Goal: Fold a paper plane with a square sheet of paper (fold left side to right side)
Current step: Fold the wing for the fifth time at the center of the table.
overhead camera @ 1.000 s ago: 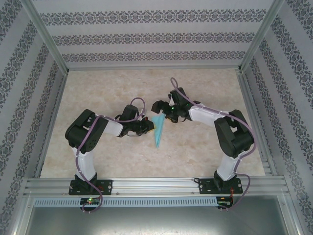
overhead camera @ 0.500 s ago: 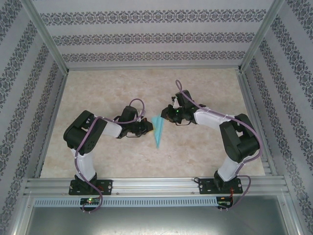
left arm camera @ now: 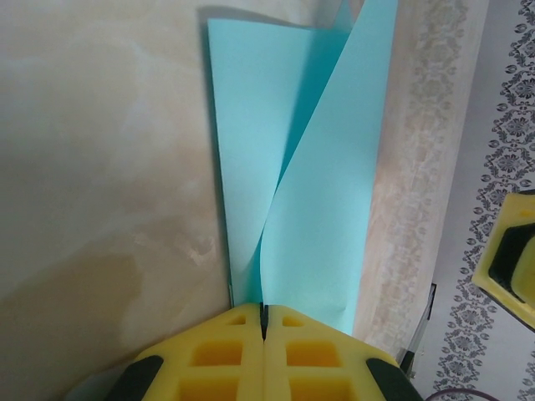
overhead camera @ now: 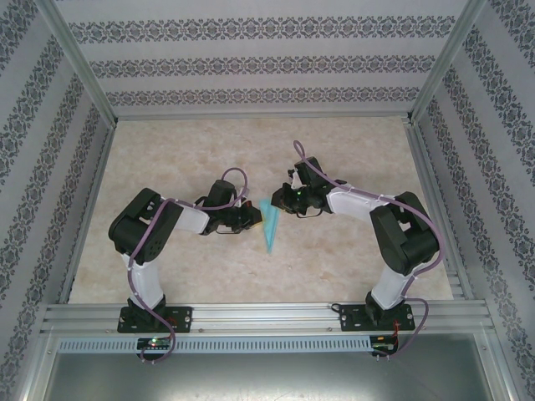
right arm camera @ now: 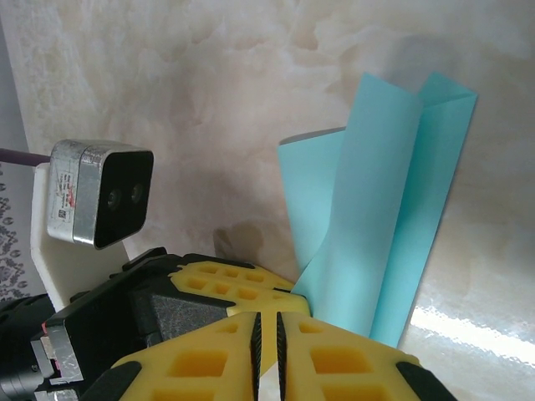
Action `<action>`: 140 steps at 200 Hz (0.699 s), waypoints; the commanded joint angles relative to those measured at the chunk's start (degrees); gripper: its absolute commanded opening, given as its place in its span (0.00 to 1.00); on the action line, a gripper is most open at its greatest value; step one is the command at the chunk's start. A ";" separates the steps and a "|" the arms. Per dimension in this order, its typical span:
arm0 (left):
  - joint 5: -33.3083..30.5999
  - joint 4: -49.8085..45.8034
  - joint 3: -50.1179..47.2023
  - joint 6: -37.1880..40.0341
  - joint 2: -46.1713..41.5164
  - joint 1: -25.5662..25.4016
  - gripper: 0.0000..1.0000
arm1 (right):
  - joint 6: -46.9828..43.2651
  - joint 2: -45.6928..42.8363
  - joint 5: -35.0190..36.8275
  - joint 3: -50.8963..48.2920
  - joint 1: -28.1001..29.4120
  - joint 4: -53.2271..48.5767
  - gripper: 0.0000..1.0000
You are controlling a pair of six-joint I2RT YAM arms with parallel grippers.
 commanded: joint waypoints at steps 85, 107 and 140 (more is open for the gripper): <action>0.07 -3.81 2.42 2.05 -2.04 -0.60 0.00 | 0.02 2.40 1.15 0.95 -0.56 -1.41 0.41; -0.10 -4.60 2.45 2.40 -2.53 -0.68 0.00 | -0.08 2.69 3.72 1.25 -0.63 -3.31 0.47; 0.09 -4.19 2.75 2.24 -1.57 -0.75 0.00 | 0.66 4.89 1.62 1.29 -0.63 -0.68 0.52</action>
